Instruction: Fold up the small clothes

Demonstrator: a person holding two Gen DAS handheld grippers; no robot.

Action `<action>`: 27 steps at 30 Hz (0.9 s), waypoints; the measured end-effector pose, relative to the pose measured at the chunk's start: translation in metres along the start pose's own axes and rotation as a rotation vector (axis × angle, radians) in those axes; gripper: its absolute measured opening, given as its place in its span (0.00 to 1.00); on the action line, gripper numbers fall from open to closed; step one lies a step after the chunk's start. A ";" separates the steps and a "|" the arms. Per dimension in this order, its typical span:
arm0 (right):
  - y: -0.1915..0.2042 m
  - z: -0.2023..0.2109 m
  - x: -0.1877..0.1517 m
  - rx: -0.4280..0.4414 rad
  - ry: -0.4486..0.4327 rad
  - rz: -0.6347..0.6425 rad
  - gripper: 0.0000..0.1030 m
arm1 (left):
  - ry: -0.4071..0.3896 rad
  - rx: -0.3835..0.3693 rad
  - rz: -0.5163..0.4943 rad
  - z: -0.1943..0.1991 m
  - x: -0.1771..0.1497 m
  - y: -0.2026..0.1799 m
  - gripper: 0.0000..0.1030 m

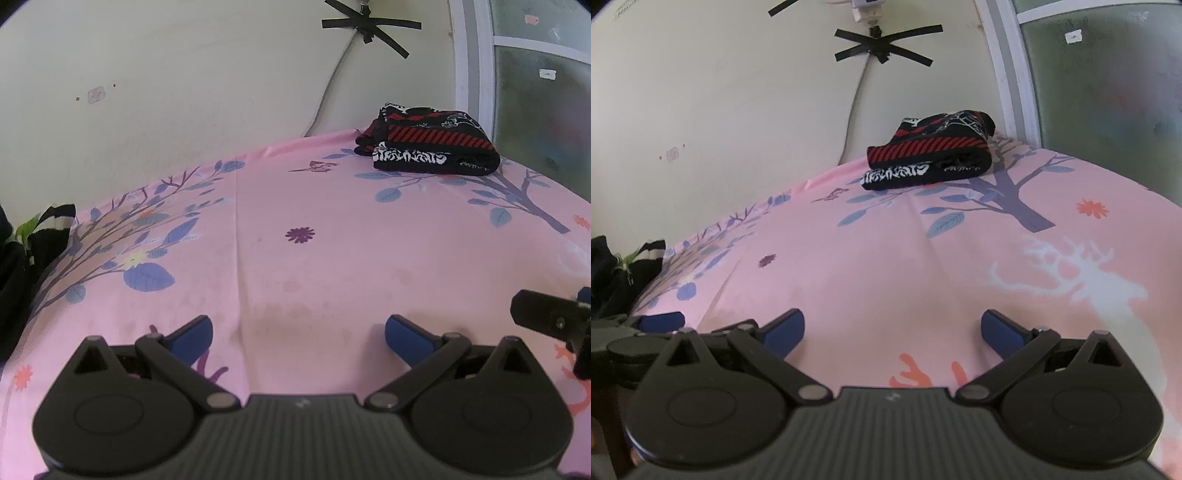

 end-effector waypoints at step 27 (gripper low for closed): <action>-0.001 0.000 -0.002 0.000 -0.012 0.002 0.94 | -0.006 0.017 -0.017 0.003 -0.002 -0.003 1.00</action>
Point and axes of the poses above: each gripper's, at about its wrist camera, not at the fingertips, and z roughly against the way its jaws point, y to its left, x to its top, the point moved 1 cm from there along -z, roughly the way its jaws point, and after that the axes turned 4 degrees about x, right-handed, at the moved point
